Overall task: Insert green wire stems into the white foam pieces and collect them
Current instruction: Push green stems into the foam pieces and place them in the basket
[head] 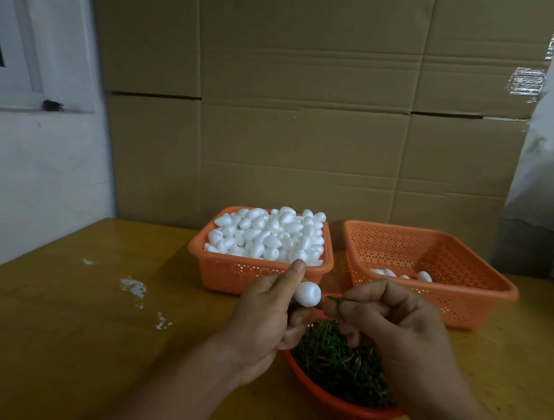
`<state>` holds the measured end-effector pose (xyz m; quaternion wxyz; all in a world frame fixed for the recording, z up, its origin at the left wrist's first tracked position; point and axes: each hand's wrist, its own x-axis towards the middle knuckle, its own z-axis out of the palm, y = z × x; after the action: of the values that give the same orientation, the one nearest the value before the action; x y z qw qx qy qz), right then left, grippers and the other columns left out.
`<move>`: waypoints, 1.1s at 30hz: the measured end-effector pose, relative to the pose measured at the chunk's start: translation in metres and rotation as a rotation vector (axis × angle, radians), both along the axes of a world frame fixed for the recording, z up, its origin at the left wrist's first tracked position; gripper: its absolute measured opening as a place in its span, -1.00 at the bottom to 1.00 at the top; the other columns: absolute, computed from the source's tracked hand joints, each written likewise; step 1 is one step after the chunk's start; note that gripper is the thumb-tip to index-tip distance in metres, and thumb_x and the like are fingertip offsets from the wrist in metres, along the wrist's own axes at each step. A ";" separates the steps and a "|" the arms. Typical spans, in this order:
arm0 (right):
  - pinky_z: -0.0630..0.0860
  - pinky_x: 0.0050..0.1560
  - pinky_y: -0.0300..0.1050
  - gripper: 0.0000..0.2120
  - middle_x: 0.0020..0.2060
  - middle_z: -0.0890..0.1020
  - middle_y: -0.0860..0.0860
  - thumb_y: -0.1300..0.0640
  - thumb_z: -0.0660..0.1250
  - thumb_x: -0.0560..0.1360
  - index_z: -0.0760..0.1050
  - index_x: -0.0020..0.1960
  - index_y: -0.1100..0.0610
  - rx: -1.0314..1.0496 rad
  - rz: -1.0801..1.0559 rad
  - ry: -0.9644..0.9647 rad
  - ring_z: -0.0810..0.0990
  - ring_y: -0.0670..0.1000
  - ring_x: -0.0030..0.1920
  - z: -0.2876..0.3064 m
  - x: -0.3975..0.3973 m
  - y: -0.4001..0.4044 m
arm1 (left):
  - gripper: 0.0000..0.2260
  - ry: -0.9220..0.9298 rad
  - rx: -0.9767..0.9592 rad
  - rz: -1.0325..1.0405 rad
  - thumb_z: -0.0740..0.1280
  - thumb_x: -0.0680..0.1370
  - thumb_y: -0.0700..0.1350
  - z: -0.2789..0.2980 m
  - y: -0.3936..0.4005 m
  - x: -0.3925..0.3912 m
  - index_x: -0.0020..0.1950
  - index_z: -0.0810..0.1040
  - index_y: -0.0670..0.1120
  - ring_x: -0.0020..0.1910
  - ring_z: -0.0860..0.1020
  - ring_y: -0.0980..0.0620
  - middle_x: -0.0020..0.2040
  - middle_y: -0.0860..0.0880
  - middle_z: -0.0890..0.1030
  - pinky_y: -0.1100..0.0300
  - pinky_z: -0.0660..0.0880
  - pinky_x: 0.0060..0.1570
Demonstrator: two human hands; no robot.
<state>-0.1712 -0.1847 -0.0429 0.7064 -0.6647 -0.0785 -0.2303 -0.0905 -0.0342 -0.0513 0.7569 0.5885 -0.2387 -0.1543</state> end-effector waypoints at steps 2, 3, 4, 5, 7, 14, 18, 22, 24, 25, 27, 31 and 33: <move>0.53 -0.37 -0.22 -0.87 -0.29 0.70 0.24 0.19 0.47 0.31 0.62 -0.21 0.25 -0.001 0.017 -0.001 0.58 -0.03 -0.41 -0.001 0.000 0.001 | -0.57 -0.010 0.007 0.001 0.21 0.61 0.17 0.000 0.000 0.000 -0.35 0.53 -0.03 -0.56 0.22 0.07 -0.49 -0.04 0.32 0.24 0.08 -0.54; 0.52 -0.37 -0.22 -0.85 -0.28 0.70 0.25 0.18 0.47 0.31 0.62 -0.20 0.26 -0.009 0.021 -0.004 0.57 -0.04 -0.41 -0.002 0.001 0.002 | -0.59 -0.013 0.006 -0.002 0.23 0.57 0.20 -0.001 0.000 0.000 -0.34 0.53 -0.04 -0.57 0.21 0.07 -0.50 -0.04 0.31 0.24 0.08 -0.54; 0.52 -0.37 -0.22 -0.83 -0.29 0.70 0.24 0.18 0.48 0.31 0.62 -0.19 0.28 -0.017 0.018 -0.004 0.57 -0.04 -0.40 -0.002 0.001 0.003 | -0.60 -0.014 0.004 -0.005 0.23 0.55 0.21 -0.002 0.000 0.000 -0.32 0.54 -0.05 -0.58 0.21 0.07 -0.50 -0.04 0.31 0.25 0.08 -0.54; 0.51 -0.37 -0.22 -0.81 -0.30 0.70 0.23 0.17 0.48 0.31 0.62 -0.18 0.29 -0.030 0.009 -0.008 0.56 -0.04 -0.41 -0.003 0.001 0.003 | -0.60 -0.013 0.002 -0.008 0.23 0.55 0.21 -0.002 -0.001 0.000 -0.32 0.54 -0.05 -0.58 0.21 0.08 -0.51 -0.04 0.30 0.26 0.08 -0.54; 0.50 -0.38 -0.23 -0.80 -0.34 0.69 0.20 0.15 0.48 0.31 0.62 -0.17 0.29 -0.050 -0.005 -0.021 0.55 -0.04 -0.41 -0.004 0.001 0.004 | -0.60 -0.010 0.000 -0.011 0.24 0.55 0.21 -0.003 -0.001 0.000 -0.32 0.53 -0.06 -0.59 0.22 0.08 -0.52 -0.04 0.29 0.28 0.09 -0.56; 0.60 -0.29 -0.12 -0.96 -0.31 0.71 0.02 0.07 0.51 0.39 0.66 -0.19 0.01 -0.339 -0.235 -0.143 0.68 0.02 -0.33 -0.006 -0.005 0.014 | -0.59 -0.005 0.025 0.010 0.26 0.51 0.24 -0.003 -0.001 -0.002 -0.33 0.53 -0.06 -0.59 0.26 0.09 -0.53 -0.03 0.34 0.30 0.15 -0.58; 0.56 -0.30 -0.29 -0.87 -0.31 0.70 -0.16 0.22 0.52 0.44 0.67 -0.14 -0.01 -0.508 -0.287 -0.218 0.67 -0.12 -0.31 -0.007 -0.008 0.016 | -0.59 -0.005 0.048 0.035 0.28 0.48 0.26 -0.003 -0.001 -0.003 -0.33 0.55 -0.05 -0.59 0.27 0.09 -0.52 -0.04 0.34 0.30 0.16 -0.57; 0.59 -0.26 -0.19 -0.84 -0.28 0.71 -0.18 0.26 0.53 0.43 0.70 -0.12 0.00 -0.555 -0.324 -0.233 0.69 -0.12 -0.27 -0.006 -0.010 0.018 | -0.57 -0.028 0.067 0.060 0.28 0.47 0.27 -0.003 -0.003 -0.005 -0.27 0.52 -0.10 -0.58 0.27 0.10 -0.51 -0.03 0.32 0.31 0.17 -0.58; 0.58 -0.25 -0.21 -0.83 -0.29 0.71 -0.19 0.26 0.54 0.42 0.71 -0.13 -0.01 -0.564 -0.349 -0.227 0.69 -0.12 -0.27 -0.006 -0.010 0.018 | -0.57 -0.046 0.069 0.080 0.28 0.47 0.27 -0.003 -0.003 -0.006 -0.28 0.51 -0.10 -0.58 0.26 0.10 -0.50 -0.04 0.32 0.31 0.16 -0.57; 0.57 -0.26 -0.22 -0.82 -0.29 0.70 -0.19 0.27 0.54 0.41 0.71 -0.14 -0.01 -0.569 -0.361 -0.224 0.68 -0.12 -0.27 -0.005 -0.010 0.018 | -0.57 -0.052 0.069 0.088 0.28 0.47 0.27 -0.002 -0.004 -0.006 -0.29 0.52 -0.09 -0.57 0.26 0.09 -0.50 -0.05 0.32 0.31 0.16 -0.57; 0.56 -0.26 -0.23 -0.83 -0.30 0.70 -0.20 0.26 0.54 0.41 0.70 -0.16 -0.02 -0.585 -0.377 -0.207 0.68 -0.12 -0.27 -0.006 -0.009 0.017 | -0.57 -0.063 0.081 0.097 0.29 0.47 0.27 -0.002 -0.003 -0.007 -0.29 0.53 -0.09 -0.57 0.28 0.08 -0.49 -0.06 0.34 0.32 0.17 -0.57; 0.44 -0.29 -0.40 -0.84 -0.33 0.67 -0.23 0.22 0.56 0.40 0.70 -0.18 -0.04 -0.625 -0.415 -0.180 0.64 -0.15 -0.30 -0.008 -0.008 0.015 | -0.56 -0.086 0.106 0.091 0.31 0.42 0.31 -0.001 -0.001 -0.006 -0.31 0.59 -0.07 -0.57 0.36 0.06 -0.48 -0.07 0.43 0.29 0.23 -0.58; 0.40 -0.29 -0.44 -0.85 -0.33 0.66 -0.23 0.21 0.56 0.38 0.70 -0.20 -0.03 -0.633 -0.439 -0.174 0.62 -0.15 -0.30 -0.008 -0.007 0.014 | -0.56 -0.085 0.091 0.074 0.33 0.39 0.33 0.000 -0.001 -0.006 -0.29 0.61 -0.06 -0.56 0.38 0.06 -0.46 -0.07 0.44 0.28 0.24 -0.57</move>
<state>-0.1781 -0.1707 -0.0514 0.3911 -0.8287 -0.0611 -0.3956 -0.0964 -0.0349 -0.0513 0.7237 0.6368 -0.2412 -0.1120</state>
